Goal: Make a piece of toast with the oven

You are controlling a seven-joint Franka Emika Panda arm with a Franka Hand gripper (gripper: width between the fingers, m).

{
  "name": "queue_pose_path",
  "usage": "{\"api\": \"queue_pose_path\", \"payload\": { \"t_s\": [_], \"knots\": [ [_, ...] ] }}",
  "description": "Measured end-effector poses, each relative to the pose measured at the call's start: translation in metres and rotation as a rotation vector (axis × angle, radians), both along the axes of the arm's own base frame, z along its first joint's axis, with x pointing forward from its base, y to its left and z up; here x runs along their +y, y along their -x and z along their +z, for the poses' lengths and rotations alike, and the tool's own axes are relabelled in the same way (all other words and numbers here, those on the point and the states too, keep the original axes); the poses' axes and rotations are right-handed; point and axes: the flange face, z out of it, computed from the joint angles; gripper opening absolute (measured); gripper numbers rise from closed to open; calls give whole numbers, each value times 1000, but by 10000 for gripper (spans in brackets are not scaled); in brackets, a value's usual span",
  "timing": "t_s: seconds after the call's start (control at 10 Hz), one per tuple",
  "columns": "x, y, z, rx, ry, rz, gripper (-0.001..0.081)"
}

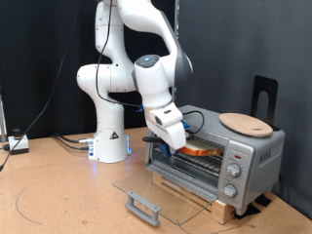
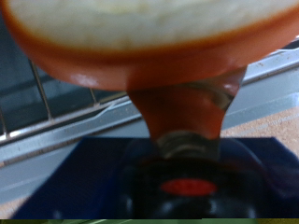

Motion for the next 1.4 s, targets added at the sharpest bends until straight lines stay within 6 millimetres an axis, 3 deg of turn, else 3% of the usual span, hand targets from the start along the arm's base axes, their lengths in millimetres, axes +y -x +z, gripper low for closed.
{"api": "queue_pose_path", "payload": {
  "t_s": [0.3,0.9,1.2,1.4],
  "knots": [
    [-9,4,2,-22,100,57,397],
    [-63,4,6,-32,145,45,397],
    [-70,4,7,-33,139,41,397],
    [-65,2,11,-45,128,41,397]
  ]
}}
